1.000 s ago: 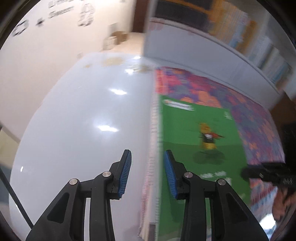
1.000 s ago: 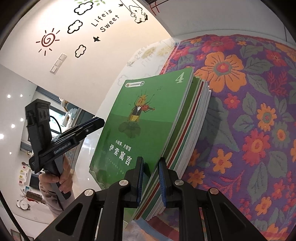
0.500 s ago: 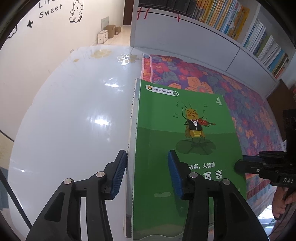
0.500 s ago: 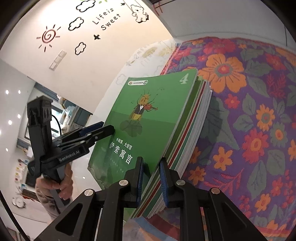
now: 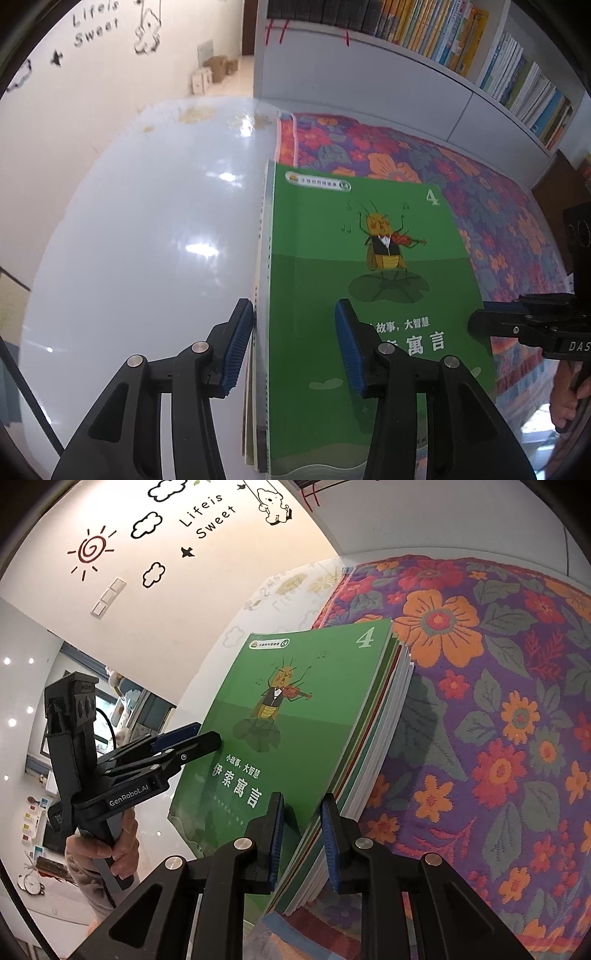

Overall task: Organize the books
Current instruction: 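Open the right tool and pull both tools back from the stack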

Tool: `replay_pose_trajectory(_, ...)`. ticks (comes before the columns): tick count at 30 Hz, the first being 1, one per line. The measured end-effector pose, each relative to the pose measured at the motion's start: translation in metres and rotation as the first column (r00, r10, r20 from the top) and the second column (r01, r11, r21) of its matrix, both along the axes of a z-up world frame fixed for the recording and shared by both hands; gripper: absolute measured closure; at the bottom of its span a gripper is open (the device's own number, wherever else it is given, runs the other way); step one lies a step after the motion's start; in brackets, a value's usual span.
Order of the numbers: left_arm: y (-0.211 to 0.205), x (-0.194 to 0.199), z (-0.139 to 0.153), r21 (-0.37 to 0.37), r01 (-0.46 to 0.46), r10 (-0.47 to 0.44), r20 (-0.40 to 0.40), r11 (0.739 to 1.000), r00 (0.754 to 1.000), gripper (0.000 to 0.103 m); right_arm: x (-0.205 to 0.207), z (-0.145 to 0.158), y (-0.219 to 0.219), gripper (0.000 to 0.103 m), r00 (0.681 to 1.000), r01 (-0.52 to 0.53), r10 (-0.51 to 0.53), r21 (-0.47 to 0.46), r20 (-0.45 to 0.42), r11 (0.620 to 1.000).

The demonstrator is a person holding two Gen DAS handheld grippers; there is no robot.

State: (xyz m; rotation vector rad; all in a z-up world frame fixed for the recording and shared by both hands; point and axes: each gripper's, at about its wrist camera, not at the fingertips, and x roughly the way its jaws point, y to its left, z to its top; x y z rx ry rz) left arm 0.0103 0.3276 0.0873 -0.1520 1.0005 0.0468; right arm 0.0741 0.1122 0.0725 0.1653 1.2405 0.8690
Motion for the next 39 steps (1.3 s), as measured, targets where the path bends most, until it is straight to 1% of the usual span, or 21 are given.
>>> replay_pose_trajectory(1,-0.004,-0.002,0.005,0.017,-0.003,0.003,0.021,1.000,1.000,0.061,0.000,0.001,-0.002,0.083,1.000,0.008,-0.008,-0.002,-0.002,1.000)
replay_pose_trajectory(4,-0.022,-0.007,0.020,0.050,0.007,-0.011,0.067,0.999,0.998,0.052,-0.002,0.008,-0.014,0.083,0.999,0.041,-0.041,0.010,0.012,0.999)
replay_pose_trajectory(6,-0.035,-0.008,0.028,0.066,0.021,-0.027,0.094,0.998,0.995,0.023,-0.004,0.017,-0.026,0.081,0.997,0.069,-0.069,0.001,0.039,0.998)
replay_pose_trajectory(8,-0.046,-0.013,0.037,0.069,0.032,-0.042,0.135,0.997,0.990,0.016,-0.009,0.028,-0.040,0.067,0.992,0.098,-0.097,-0.012,0.086,0.995)
replay_pose_trajectory(11,-0.056,-0.015,0.047,0.059,0.024,-0.033,0.146,0.998,0.989,0.015,-0.017,0.041,-0.057,0.062,0.985,0.115,-0.110,-0.032,0.130,0.993)
replay_pose_trajectory(12,-0.058,-0.016,0.049,0.047,0.017,-0.023,0.141,0.999,0.990,0.010,-0.021,0.045,-0.065,0.061,0.984,0.113,-0.104,-0.054,0.144,0.992)
replay_pose_trajectory(13,-0.060,-0.015,0.051,0.035,0.014,-0.019,0.137,0.999,0.990,0.007,-0.023,0.047,-0.071,0.049,0.983,0.114,-0.102,-0.072,0.152,0.991)
replay_pose_trajectory(14,-0.063,-0.016,0.052,0.029,0.012,-0.016,0.139,0.999,0.990,0.004,-0.026,0.050,-0.077,0.028,0.981,0.120,-0.105,-0.085,0.161,0.989)
replay_pose_trajectory(15,-0.066,-0.019,0.053,0.030,0.007,-0.011,0.146,1.000,0.989,0.004,-0.031,0.053,-0.087,0.019,0.977,0.137,-0.119,-0.093,0.176,0.986)
replay_pose_trajectory(16,-0.072,-0.020,0.054,0.042,-0.002,-0.004,0.155,0.999,0.988,0.004,-0.035,0.057,-0.097,0.011,0.970,0.159,-0.139,-0.088,0.197,0.983)
replay_pose_trajectory(20,-0.094,-0.028,0.057,0.075,-0.018,0.005,0.178,0.997,0.984,0.002,-0.054,0.077,-0.136,0.011,0.935,0.238,-0.201,-0.095,0.292,0.967)
replay_pose_trajectory(23,-0.122,-0.036,0.054,0.087,0.008,-0.022,0.165,0.996,0.986,0.002,-0.073,0.091,-0.160,0.010,0.892,0.308,-0.237,-0.134,0.386,0.942)
replay_pose_trajectory(26,-0.155,-0.046,0.050,0.097,0.032,-0.048,0.173,0.995,0.984,0.002,-0.094,0.098,-0.171,0.007,0.853,0.345,-0.229,-0.178,0.469,0.921)
replay_pose_trajectory(27,-0.168,-0.049,0.048,0.106,0.034,-0.052,0.176,0.994,0.983,0.002,-0.105,0.100,-0.176,0.007,0.833,0.363,-0.220,-0.200,0.508,0.910)
replay_pose_trajectory(28,-0.178,-0.052,0.047,0.111,0.034,-0.054,0.177,0.993,0.983,0.002,-0.111,0.100,-0.179,0.007,0.820,0.372,-0.213,-0.212,0.531,0.904)
replay_pose_trajectory(30,-0.196,-0.056,0.043,0.113,0.045,-0.064,0.175,0.993,0.982,0.002,-0.128,0.100,-0.187,0.004,0.783,0.404,-0.212,-0.219,0.585,0.888)
replay_pose_trajectory(32,-0.215,-0.062,0.040,0.118,0.050,-0.071,0.181,0.992,0.981,0.002,-0.143,0.098,-0.196,0.000,0.755,0.431,-0.233,-0.195,0.613,0.881)
replay_pose_trajectory(36,-0.243,-0.072,0.034,0.130,0.061,-0.085,0.190,0.990,0.978,0.002,-0.164,0.092,-0.210,0.000,0.734,0.447,-0.278,-0.132,0.620,0.885)
replay_pose_trajectory(39,-0.251,-0.077,0.028,0.122,0.070,-0.092,0.189,0.990,0.978,0.002,-0.172,0.085,-0.215,0.000,0.700,0.486,-0.305,-0.118,0.646,0.866)
